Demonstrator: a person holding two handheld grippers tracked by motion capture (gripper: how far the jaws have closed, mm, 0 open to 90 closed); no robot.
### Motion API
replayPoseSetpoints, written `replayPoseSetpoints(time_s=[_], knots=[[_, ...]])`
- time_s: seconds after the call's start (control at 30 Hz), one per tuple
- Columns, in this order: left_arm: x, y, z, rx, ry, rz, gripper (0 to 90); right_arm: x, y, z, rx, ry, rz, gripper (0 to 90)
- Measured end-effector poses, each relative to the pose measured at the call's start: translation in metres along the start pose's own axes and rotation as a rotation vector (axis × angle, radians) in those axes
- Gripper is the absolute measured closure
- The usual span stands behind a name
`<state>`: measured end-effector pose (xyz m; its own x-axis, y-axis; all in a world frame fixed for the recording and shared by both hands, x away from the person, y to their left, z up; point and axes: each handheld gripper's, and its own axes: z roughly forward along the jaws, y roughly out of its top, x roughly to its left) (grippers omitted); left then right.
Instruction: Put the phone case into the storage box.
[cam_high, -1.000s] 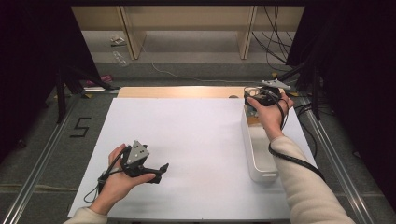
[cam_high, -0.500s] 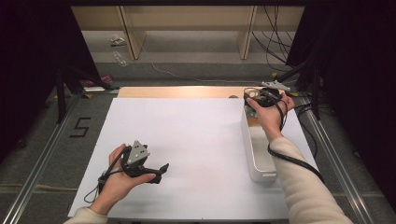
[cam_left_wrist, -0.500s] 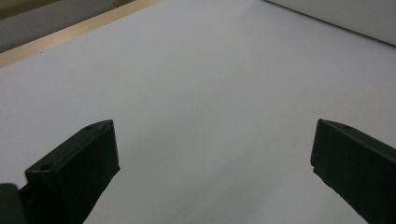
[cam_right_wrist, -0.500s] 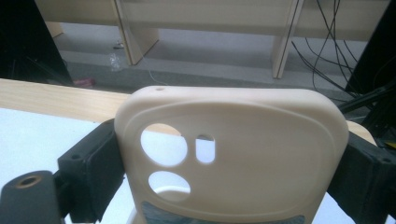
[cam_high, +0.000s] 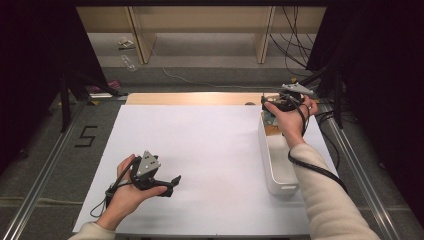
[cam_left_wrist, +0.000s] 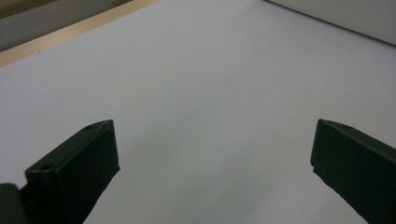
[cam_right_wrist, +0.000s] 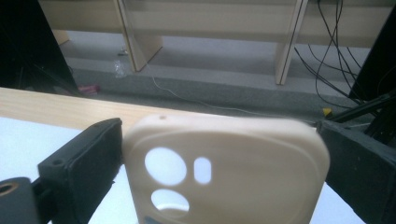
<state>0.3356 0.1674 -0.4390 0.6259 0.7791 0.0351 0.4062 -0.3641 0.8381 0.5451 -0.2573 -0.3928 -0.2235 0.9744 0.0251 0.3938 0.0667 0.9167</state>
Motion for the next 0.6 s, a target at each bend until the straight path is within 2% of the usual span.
replayPoseSetpoints(time_s=[0.33,0.6], knots=[[0.0,0.0,0.0,0.0,0.0,-0.001,0.5,-0.001,0.016,-0.006,-0.055,-0.009,-0.001,4.6],[0.0,0.0,0.0,-0.002,0.004,-0.002,0.5,0.002,0.018,-0.017,-0.073,0.01,-0.011,9.6]])
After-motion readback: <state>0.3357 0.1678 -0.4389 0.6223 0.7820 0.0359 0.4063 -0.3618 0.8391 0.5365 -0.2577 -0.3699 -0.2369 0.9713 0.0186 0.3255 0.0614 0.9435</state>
